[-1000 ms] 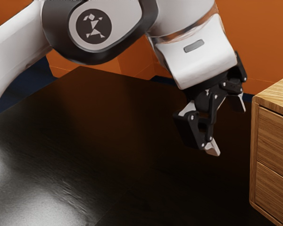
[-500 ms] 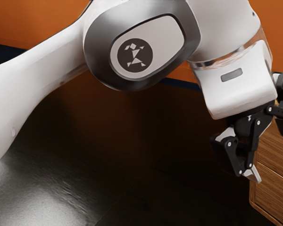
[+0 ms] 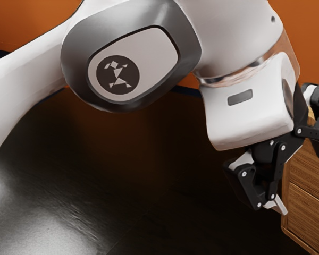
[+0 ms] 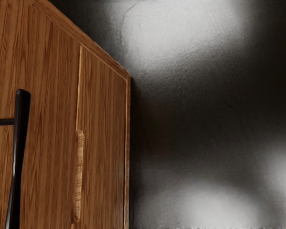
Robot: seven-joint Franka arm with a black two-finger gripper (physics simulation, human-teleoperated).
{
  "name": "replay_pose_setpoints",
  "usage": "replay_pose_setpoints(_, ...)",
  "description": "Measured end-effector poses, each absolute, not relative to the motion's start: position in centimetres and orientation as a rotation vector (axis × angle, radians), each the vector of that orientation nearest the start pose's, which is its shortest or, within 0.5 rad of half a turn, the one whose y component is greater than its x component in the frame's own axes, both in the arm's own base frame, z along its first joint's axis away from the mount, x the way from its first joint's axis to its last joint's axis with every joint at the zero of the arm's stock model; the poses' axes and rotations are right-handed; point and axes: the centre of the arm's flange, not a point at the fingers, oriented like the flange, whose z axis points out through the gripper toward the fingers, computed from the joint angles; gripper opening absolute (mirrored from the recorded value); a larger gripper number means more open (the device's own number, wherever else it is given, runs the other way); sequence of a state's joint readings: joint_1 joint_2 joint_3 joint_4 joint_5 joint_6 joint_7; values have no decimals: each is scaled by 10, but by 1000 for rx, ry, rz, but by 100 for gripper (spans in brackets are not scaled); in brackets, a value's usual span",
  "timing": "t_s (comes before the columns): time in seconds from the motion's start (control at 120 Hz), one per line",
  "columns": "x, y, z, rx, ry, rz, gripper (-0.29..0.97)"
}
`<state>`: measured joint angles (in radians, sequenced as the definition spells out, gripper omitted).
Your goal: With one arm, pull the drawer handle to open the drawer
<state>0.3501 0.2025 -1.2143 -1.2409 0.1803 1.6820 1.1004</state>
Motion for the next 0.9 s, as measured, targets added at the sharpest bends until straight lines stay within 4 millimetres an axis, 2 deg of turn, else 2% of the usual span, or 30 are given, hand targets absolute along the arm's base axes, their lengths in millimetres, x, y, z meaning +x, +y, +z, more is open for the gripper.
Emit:
replay_pose_setpoints(0.183,442,-384,743,-1756,2484,-588,63)
replay_pose_setpoints(0.267,442,-391,734,-1779,2487,-587,62)
replay_pose_setpoints(0.375,453,-390,717,-1832,2460,-565,58)
replay_pose_setpoints(0.45,460,-389,712,-1851,2438,-575,56)
replay_pose_setpoints(0.575,488,-385,701,-1881,2392,-606,54)
replay_pose_setpoints(0.717,481,-405,707,-1823,2389,-652,53)
replay_pose_setpoints(0.9,503,-404,689,-1851,2347,-627,53)
